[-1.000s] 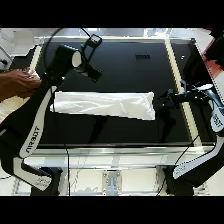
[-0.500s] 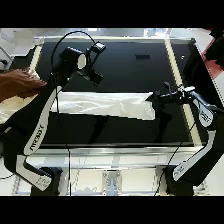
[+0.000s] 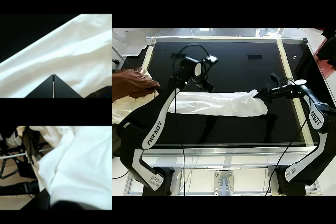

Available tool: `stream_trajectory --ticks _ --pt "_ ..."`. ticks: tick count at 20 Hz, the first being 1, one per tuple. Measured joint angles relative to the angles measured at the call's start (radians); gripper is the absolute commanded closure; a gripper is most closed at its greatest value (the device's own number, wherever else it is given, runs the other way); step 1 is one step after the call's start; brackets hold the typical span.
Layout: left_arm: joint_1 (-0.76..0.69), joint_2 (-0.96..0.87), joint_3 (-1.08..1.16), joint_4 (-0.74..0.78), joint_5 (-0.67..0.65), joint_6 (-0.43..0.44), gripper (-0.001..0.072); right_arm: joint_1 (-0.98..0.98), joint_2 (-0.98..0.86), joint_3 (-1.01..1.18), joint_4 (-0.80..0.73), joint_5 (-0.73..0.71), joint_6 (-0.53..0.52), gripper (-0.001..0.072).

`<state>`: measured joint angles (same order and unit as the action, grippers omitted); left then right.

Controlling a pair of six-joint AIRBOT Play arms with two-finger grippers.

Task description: Fold the shirts.

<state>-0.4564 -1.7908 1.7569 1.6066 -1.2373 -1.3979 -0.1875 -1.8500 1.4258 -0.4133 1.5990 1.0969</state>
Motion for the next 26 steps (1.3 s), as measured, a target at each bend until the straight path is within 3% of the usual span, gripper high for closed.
stream_trajectory --ticks 6,12,19,24,25,26 --pt "0.001 -0.118 -0.029 -0.167 0.089 0.0 0.0695 0.118 0.1 0.127 0.013 0.001 0.104 0.07" --pt "0.021 -0.148 -0.034 -0.231 0.118 0.0 0.0695 0.267 0.123 0.315 -0.04 -0.056 0.247 0.07" --pt "0.23 0.108 -0.034 -0.245 0.061 0.0 0.0695 0.442 0.122 0.438 -0.107 -0.195 0.406 0.0703" --pt "0.422 0.315 -0.034 -0.246 0.038 0.0 0.0695 0.64 0.081 0.458 -0.111 -0.453 0.449 0.0697" --pt "0.455 0.347 -0.034 -0.246 0.035 0.0 0.0695 0.683 0.07 0.459 -0.106 -0.523 0.449 0.0605" --pt "0.483 0.371 -0.034 -0.246 0.033 0.0 0.0695 0.727 0.06 0.46 -0.105 -0.603 0.446 0.0288"
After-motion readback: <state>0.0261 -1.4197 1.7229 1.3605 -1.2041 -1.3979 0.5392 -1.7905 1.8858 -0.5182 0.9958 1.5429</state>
